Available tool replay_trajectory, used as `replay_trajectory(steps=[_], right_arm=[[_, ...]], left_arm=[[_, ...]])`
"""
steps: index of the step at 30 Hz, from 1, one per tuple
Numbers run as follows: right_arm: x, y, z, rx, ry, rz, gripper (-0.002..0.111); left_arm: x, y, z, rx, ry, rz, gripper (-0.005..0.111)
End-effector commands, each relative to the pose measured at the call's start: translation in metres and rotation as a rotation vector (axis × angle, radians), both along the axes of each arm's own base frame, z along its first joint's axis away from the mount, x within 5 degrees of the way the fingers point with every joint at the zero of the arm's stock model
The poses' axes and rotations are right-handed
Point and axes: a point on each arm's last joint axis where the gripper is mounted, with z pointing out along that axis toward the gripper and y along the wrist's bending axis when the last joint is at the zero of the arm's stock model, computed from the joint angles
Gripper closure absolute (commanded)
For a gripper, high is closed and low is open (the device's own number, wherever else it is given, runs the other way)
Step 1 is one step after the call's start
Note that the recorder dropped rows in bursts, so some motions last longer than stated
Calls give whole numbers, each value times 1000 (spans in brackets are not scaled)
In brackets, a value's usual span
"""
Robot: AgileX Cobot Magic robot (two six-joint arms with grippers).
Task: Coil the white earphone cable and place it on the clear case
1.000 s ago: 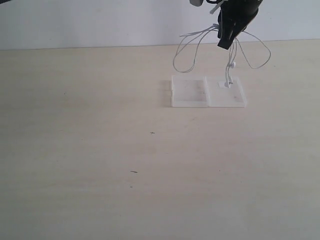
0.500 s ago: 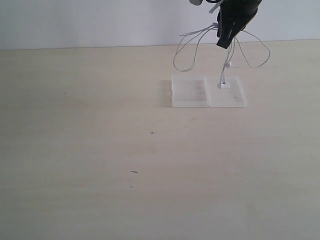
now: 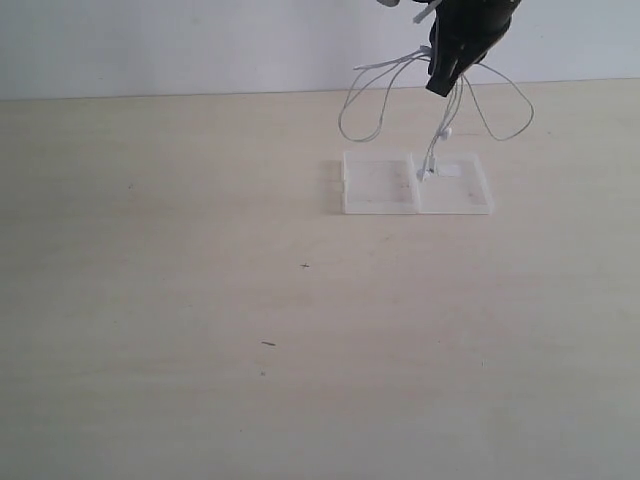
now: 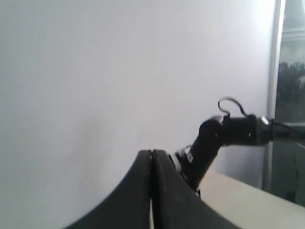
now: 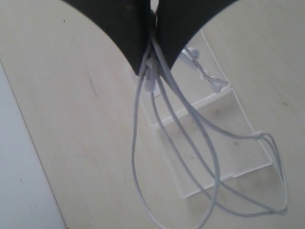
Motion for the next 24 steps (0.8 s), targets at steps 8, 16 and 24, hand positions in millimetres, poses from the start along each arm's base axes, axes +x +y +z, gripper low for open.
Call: replay_trajectory(steps=[8, 16, 24], right_arm=[[0, -1, 7, 17, -22, -8, 108], [0, -2, 7, 3, -28, -5, 108], [1, -3, 7, -20, -37, -2, 108]], left_arm=[[-62, 54, -10, -85, 22, 226, 107], [-32, 48, -28, -167, 138, 287, 107], [14, 17, -20, -57, 113, 225, 107]])
